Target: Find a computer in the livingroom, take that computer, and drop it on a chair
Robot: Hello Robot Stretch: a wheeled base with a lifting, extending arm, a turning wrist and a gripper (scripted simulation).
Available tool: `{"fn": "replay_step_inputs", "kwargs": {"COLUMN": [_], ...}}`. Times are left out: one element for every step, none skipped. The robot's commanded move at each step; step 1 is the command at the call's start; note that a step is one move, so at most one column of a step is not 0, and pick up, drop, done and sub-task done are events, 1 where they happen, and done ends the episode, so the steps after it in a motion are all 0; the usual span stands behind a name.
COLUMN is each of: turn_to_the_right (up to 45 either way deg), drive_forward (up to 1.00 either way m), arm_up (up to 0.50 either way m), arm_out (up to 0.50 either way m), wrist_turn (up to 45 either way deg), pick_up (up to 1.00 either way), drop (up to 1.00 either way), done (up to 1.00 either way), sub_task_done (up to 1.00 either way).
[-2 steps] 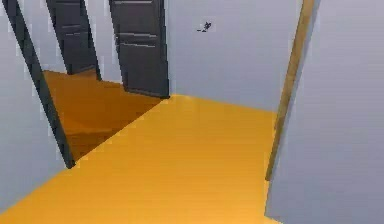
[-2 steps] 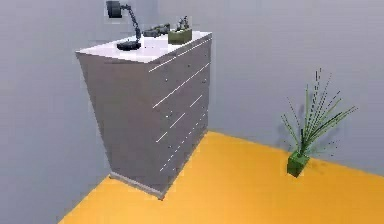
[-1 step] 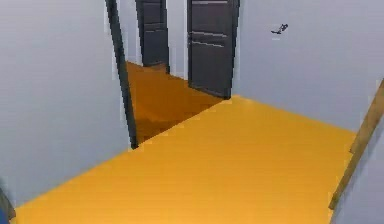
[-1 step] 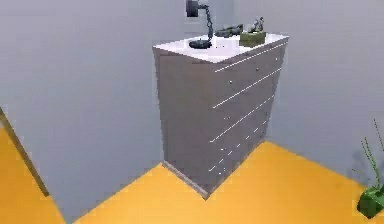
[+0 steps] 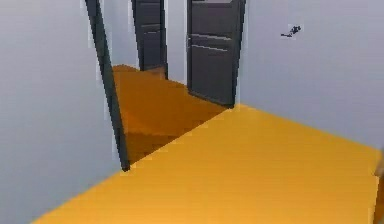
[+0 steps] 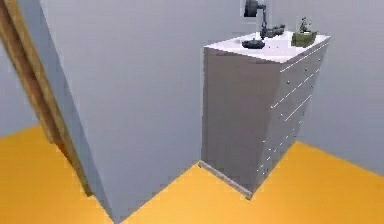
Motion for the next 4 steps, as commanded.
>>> {"fn": "replay_step_inputs", "kwargs": {"turn_to_the_right": [-3.0,45.0,0.0,-45.0], "drive_forward": [0.00,0.00,0.10,0.00], "arm_up": [0.00,0.00,0.00,0.00], "arm_out": [0.00,0.00,0.00,0.00], "wrist_turn": [0.0,0.0,0.0,0.0], "pick_up": [0.00,0.00,0.00,0.00], "drop": [0.00,0.00,0.00,0.00], "done": [0.00,0.00,0.00,0.00], "sub_task_done": [0.00,0.00,0.00,0.00]}}
